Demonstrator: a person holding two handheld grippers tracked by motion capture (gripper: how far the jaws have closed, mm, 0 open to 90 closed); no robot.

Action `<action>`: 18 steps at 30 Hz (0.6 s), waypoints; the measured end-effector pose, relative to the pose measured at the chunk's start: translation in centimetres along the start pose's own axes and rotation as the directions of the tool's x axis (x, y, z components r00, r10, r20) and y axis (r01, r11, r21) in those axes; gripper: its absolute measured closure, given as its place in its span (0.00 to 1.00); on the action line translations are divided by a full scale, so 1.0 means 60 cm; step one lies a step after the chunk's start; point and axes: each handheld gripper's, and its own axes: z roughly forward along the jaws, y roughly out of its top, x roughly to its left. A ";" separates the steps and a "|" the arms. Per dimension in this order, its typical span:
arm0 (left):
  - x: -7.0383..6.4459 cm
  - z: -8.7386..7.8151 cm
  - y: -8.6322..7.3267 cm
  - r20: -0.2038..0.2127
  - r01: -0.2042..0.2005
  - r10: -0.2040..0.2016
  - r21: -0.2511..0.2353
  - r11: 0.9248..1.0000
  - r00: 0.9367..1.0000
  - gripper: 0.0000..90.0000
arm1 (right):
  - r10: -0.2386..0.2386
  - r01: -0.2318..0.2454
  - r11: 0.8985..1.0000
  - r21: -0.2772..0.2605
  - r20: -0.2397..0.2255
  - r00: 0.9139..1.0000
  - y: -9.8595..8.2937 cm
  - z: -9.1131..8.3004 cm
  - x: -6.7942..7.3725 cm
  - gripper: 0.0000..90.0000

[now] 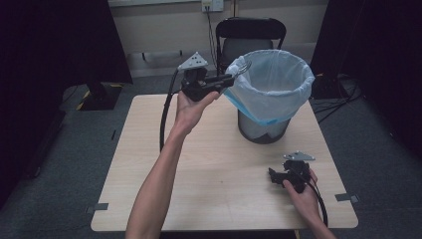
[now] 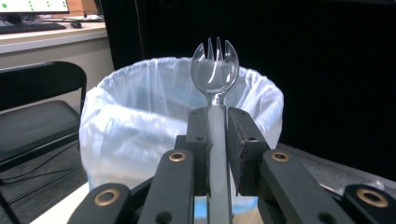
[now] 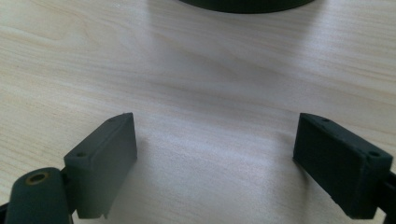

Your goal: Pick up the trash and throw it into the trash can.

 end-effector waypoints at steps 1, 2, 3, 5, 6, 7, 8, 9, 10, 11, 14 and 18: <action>0.000 0.000 0.000 0.000 0.000 0.000 0.000 1.000 1.000 0.89 | 0.000 0.000 1.000 0.000 0.000 1.000 0.000 0.000 0.000 0.14; 0.003 0.006 0.006 -0.001 0.000 0.000 -0.006 1.000 1.000 0.89 | 0.000 0.000 1.000 0.000 0.000 1.000 0.000 0.000 0.000 0.14; 0.006 0.011 0.012 0.000 0.003 -0.003 -0.009 1.000 1.000 0.89 | 0.000 0.000 1.000 0.000 0.000 1.000 0.000 0.000 0.000 0.14; 0.011 0.018 0.021 0.013 0.015 -0.015 -0.021 1.000 1.000 0.89 | 0.000 0.000 1.000 0.000 0.000 1.000 0.000 0.000 0.000 0.14; 0.012 0.021 0.026 0.011 0.013 -0.012 -0.026 1.000 1.000 0.89 | 0.001 -0.001 1.000 0.000 0.000 1.000 0.000 0.000 0.000 0.14; 0.014 0.024 0.029 0.011 0.010 -0.010 -0.024 1.000 1.000 0.89 | 0.001 -0.001 1.000 0.000 0.000 1.000 0.000 0.000 0.000 0.14; 0.014 0.028 0.033 0.017 0.014 -0.014 -0.026 1.000 1.000 0.89 | 0.001 -0.001 1.000 0.000 0.000 1.000 0.000 0.000 0.000 0.14; 0.014 0.032 0.038 0.018 0.006 -0.005 -0.027 1.000 1.000 0.89 | 0.001 -0.001 1.000 -0.001 0.001 1.000 0.000 0.000 0.000 0.14; 0.014 0.039 0.044 0.039 0.013 -0.012 -0.038 0.999 0.999 0.89 | 0.001 -0.001 1.000 -0.001 0.001 1.000 0.000 0.000 0.000 0.14; 0.014 0.039 0.044 0.039 0.013 -0.012 -0.038 0.999 0.999 0.89 | 0.001 -0.001 1.000 -0.001 0.001 1.000 0.000 0.000 0.000 0.14; 0.015 0.057 0.054 0.047 0.012 -0.011 -0.039 0.999 0.999 0.89 | 0.000 0.000 1.000 -0.001 0.000 1.000 0.000 0.000 0.000 0.14; 0.016 0.083 0.063 0.073 0.008 -0.006 -0.040 0.999 0.997 0.89 | 0.001 -0.001 1.000 -0.001 0.001 1.000 0.000 0.000 0.000 0.14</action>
